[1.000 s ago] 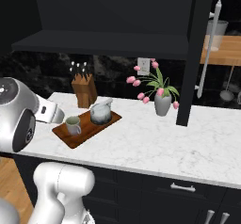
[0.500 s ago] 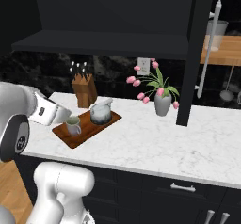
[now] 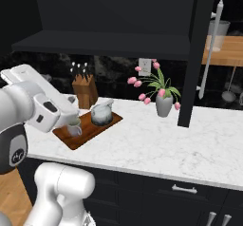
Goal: Pick the kettle from the counter and place it on the tray. Then pick the mug from the cabinet and place it on the tray. Then close the cabinet doors.
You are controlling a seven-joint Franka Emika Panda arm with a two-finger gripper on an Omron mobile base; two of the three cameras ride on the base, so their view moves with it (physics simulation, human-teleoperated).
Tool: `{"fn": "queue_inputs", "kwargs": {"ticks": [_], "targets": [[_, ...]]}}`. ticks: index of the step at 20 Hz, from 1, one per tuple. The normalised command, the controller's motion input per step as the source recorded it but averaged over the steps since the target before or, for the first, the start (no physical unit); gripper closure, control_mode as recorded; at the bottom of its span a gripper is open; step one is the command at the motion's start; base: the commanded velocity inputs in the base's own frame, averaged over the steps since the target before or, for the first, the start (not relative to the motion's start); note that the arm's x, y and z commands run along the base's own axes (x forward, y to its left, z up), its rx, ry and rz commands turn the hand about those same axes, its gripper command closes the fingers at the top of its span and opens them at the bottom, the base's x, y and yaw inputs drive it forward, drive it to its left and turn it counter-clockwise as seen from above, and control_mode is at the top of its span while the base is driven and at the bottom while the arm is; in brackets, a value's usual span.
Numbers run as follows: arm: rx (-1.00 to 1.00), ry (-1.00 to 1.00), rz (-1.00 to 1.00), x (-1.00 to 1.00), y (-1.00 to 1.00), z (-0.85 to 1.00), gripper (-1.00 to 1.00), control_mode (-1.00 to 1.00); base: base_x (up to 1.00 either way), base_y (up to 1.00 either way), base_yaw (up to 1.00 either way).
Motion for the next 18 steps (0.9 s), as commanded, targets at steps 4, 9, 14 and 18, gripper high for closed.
{"fn": "queue_inputs", "kwargs": {"ticks": [4,9,14,18], "targets": [[0.3,-0.17,-0.17,-0.28,-0.73,0.26,-1.0,-1.0,0.0,0.0,0.0],[0.39,-0.07,-0.14,-0.32,-0.78,0.2,-1.0,-1.0,0.0,0.0,0.0],[0.38,0.0,-0.22,-0.35,-0.72,0.2,-1.0,-1.0,0.0,0.0,0.0],[0.37,-0.02,-0.19,-0.38,-0.72,0.2,-1.0,-1.0,0.0,0.0,0.0]]}}
